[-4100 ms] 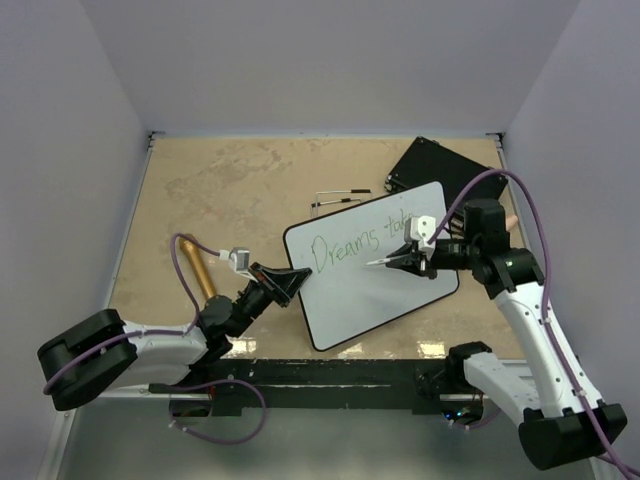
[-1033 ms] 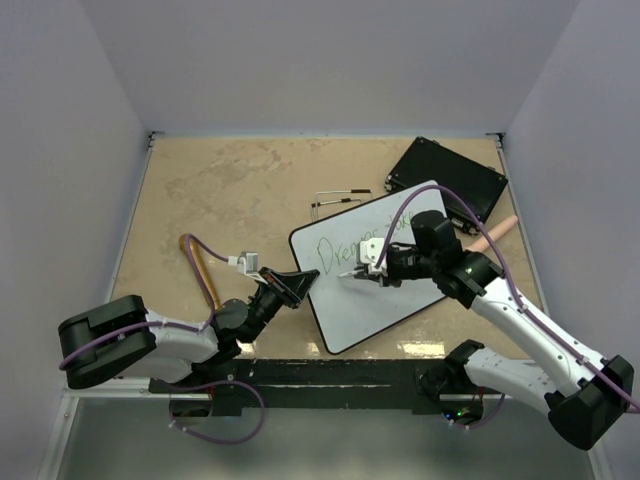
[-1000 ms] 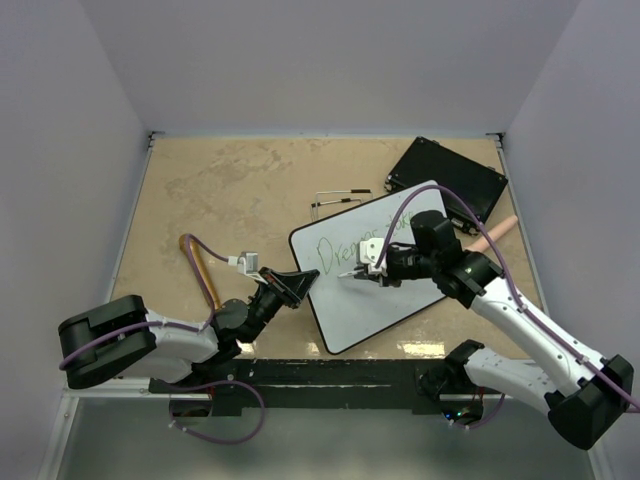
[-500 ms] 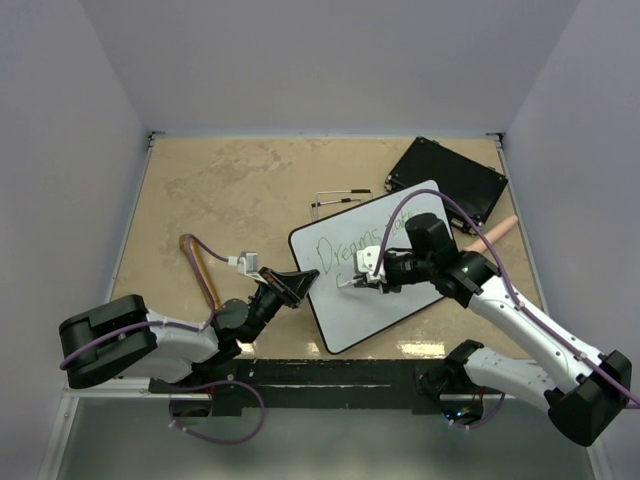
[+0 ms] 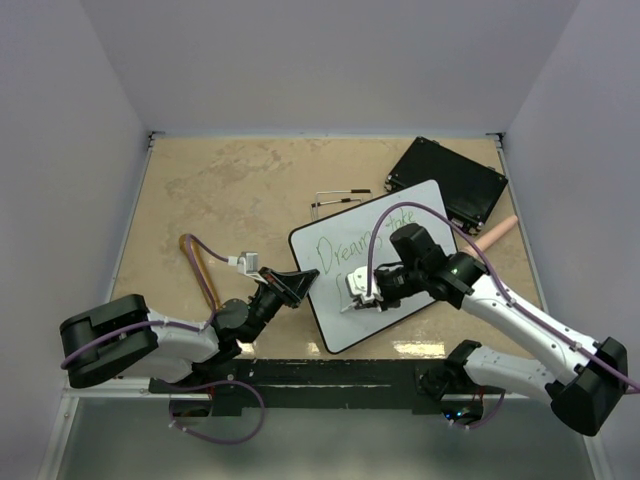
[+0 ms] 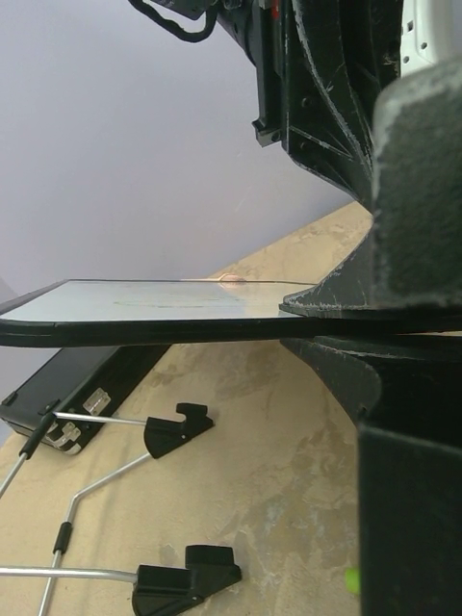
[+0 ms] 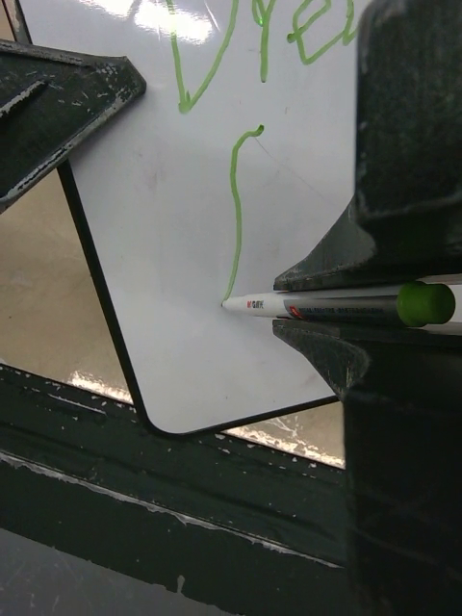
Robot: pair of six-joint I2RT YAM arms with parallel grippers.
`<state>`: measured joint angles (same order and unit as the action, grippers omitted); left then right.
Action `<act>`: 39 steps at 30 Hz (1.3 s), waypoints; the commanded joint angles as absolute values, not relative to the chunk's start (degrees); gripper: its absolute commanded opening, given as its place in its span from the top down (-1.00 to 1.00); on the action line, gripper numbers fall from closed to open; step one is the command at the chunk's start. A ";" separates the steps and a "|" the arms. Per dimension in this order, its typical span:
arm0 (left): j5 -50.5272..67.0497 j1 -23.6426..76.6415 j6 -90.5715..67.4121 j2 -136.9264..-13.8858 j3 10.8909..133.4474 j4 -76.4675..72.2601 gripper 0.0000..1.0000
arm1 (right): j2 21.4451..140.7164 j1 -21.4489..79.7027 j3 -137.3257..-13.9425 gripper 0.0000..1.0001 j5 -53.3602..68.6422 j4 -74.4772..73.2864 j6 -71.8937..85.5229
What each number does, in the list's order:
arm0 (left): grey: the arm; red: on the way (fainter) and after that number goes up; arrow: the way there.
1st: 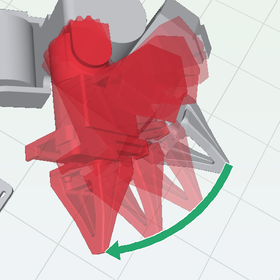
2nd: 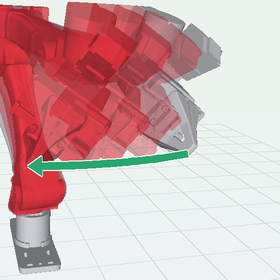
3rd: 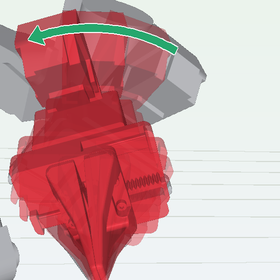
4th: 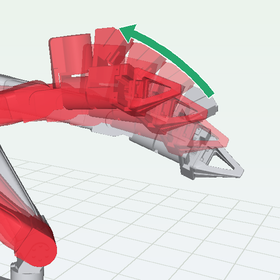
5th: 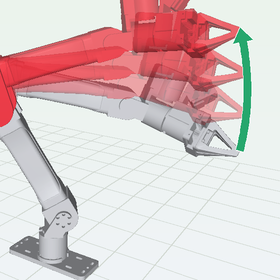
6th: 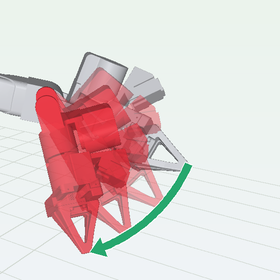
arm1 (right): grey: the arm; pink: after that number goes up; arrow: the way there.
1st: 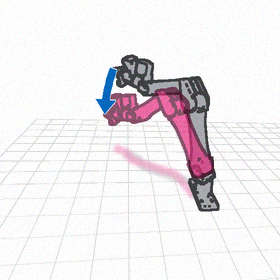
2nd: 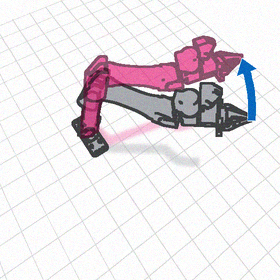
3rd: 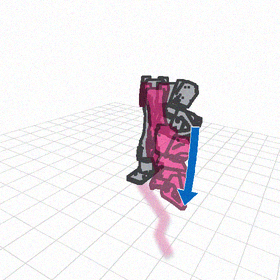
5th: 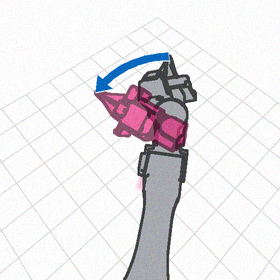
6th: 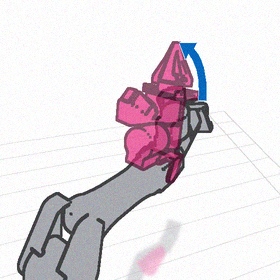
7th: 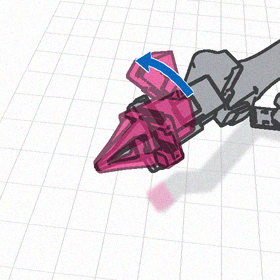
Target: Write a sentence on the whiteboard
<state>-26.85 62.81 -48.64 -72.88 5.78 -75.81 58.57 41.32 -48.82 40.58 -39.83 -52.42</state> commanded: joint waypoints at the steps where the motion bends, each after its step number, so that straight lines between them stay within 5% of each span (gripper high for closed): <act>1: -28.92 63.11 -41.31 -73.74 5.98 -76.29 1.00 | 58.54 41.40 -51.14 1.00 42.78 -39.55 -52.48; 8: -28.83 63.11 -41.40 -73.39 5.45 -76.55 1.00 | 56.16 34.55 -52.74 1.00 45.89 -37.10 -49.75; 39: -28.48 63.11 -41.31 -74.18 5.71 -77.26 1.00 | 59.68 35.60 -51.85 1.00 45.79 -32.51 -47.45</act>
<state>-26.89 63.02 -48.45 -73.38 5.78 -76.90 58.96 35.00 -50.65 45.82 -31.97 -46.48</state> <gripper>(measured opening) 0.083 0.143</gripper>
